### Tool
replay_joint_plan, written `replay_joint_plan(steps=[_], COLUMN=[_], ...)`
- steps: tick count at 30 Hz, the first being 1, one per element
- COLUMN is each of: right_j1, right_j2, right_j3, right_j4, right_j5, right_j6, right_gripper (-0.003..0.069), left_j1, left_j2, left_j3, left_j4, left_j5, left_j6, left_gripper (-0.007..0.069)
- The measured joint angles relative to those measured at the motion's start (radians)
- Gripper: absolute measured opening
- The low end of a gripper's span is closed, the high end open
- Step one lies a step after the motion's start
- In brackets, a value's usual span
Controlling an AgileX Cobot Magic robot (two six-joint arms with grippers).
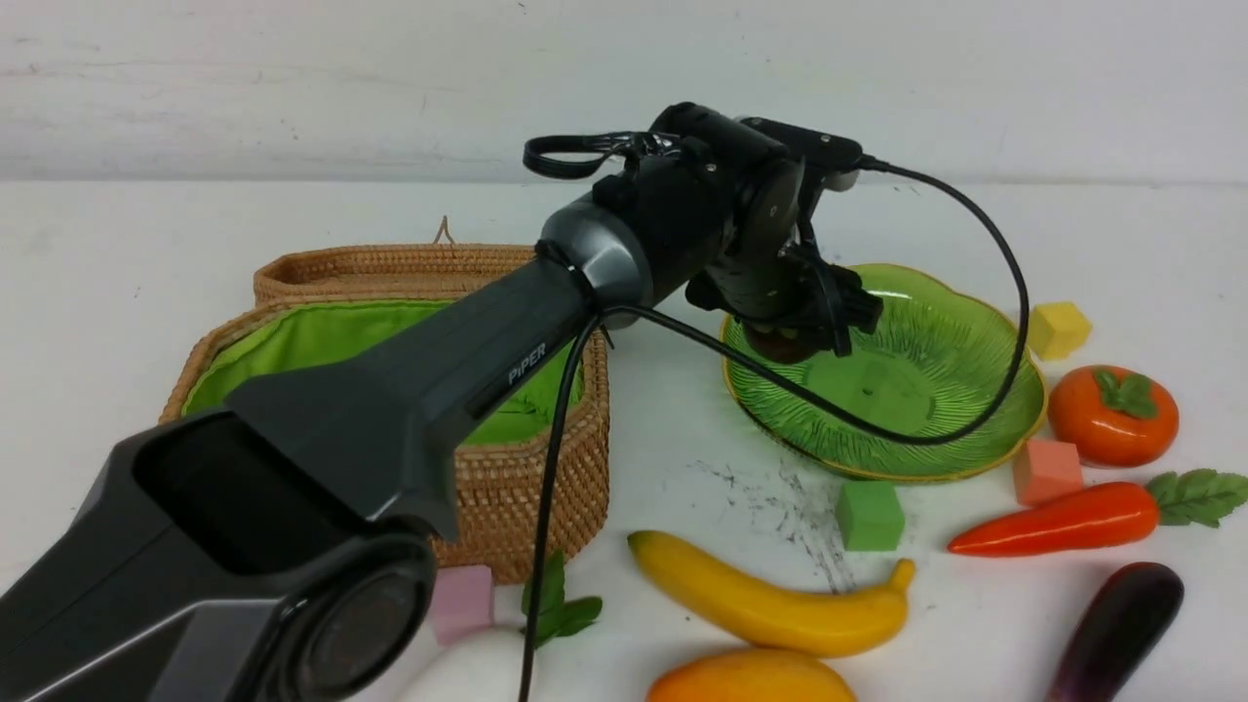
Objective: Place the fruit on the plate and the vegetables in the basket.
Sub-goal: Grab a mangosteen with your left arm and put it on the plate on the right, then take a daikon with your left arm and place it on the basket on the left.
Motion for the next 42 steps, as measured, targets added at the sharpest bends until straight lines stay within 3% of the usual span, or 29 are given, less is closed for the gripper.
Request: replay_joint_plan(steps=[11, 17, 23, 27, 36, 42], right_j1=[0.0, 0.0, 0.0, 0.0, 0.0, 0.0], right_j2=[0.0, 0.0, 0.0, 0.0, 0.0, 0.0], right_j3=[0.0, 0.0, 0.0, 0.0, 0.0, 0.0], right_j4=[0.0, 0.0, 0.0, 0.0, 0.0, -0.001], right_j5=[0.0, 0.0, 0.0, 0.0, 0.0, 0.0], right_j6=[0.0, 0.0, 0.0, 0.0, 0.0, 0.0], right_gripper=[0.0238, 0.0238, 0.0238, 0.0238, 0.0238, 0.0238], left_j1=[0.0, 0.0, 0.0, 0.0, 0.0, 0.0], left_j2=[-0.021, -0.112, -0.286, -0.411, -0.885, -1.1], left_j3=[0.001, 0.0, 0.0, 0.021, 0.486, 1.055], left_j4=[-0.031, -0.036, -0.023, -0.019, -0.018, -0.048], left_j5=[0.065, 0.095, 0.335, 0.381, 0.383, 0.381], left_j6=[0.005, 0.052, 0.114, 0.148, 0.177, 0.163], left_gripper=[0.061, 0.0584, 0.0544, 0.0537, 0.0535, 0.0535])
